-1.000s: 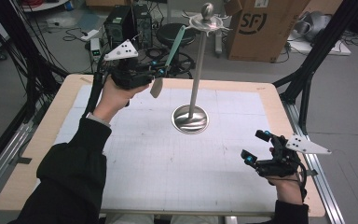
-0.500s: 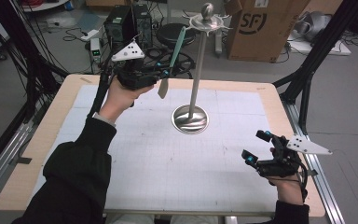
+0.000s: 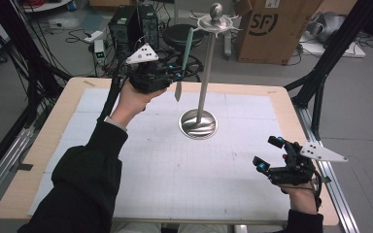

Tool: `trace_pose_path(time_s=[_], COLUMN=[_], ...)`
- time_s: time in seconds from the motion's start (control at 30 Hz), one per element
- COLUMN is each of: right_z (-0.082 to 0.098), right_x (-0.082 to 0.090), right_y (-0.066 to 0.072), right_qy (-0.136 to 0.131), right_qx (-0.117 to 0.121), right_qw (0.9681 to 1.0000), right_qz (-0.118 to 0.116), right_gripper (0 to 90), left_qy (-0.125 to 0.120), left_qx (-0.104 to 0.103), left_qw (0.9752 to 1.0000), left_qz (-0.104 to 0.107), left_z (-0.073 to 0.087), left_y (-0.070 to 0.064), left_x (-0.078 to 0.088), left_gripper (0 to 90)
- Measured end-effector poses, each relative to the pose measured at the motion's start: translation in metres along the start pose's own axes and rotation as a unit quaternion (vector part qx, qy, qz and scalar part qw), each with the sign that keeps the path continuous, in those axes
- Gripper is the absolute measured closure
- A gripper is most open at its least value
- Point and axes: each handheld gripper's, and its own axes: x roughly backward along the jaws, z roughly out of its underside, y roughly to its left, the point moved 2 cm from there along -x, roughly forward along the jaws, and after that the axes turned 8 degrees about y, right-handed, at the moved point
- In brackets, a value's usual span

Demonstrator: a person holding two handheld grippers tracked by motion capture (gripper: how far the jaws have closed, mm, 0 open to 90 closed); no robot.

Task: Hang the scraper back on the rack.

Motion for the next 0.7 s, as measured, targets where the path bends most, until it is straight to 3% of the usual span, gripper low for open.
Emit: trace_pose_path(time_s=[0.13, 0.37, 0.57, 0.7], right_z=[0.0, 0.0, 0.0, 0.0], right_x=[0.0, 0.002, 0.001, -0.002], right_y=[0.0, 0.001, 0.001, 0.002], right_qy=[0.002, 0.0, 0.003, 0.006], right_qx=[-0.001, 0.0, 0.002, 0.002], right_qw=[1.0, 1.0, 1.0, 1.0], right_qz=[0.0, 0.002, 0.003, 0.001], right_gripper=[0.6, 0.6, 0.6, 0.6], left_qy=[0.001, -0.012, -0.023, -0.024], left_qx=[-0.004, -0.012, -0.032, -0.032], left_qw=[1.0, 0.9996, 0.9985, 0.9981], left_qz=[0.0, 0.024, 0.038, 0.048], left_z=[0.001, 0.004, 0.012, 0.02], left_y=[-0.003, -0.012, -0.02, -0.02], left_x=[0.0, 0.008, 0.018, 0.025], left_gripper=[64.5, 48.6, 32.4, 24.3])
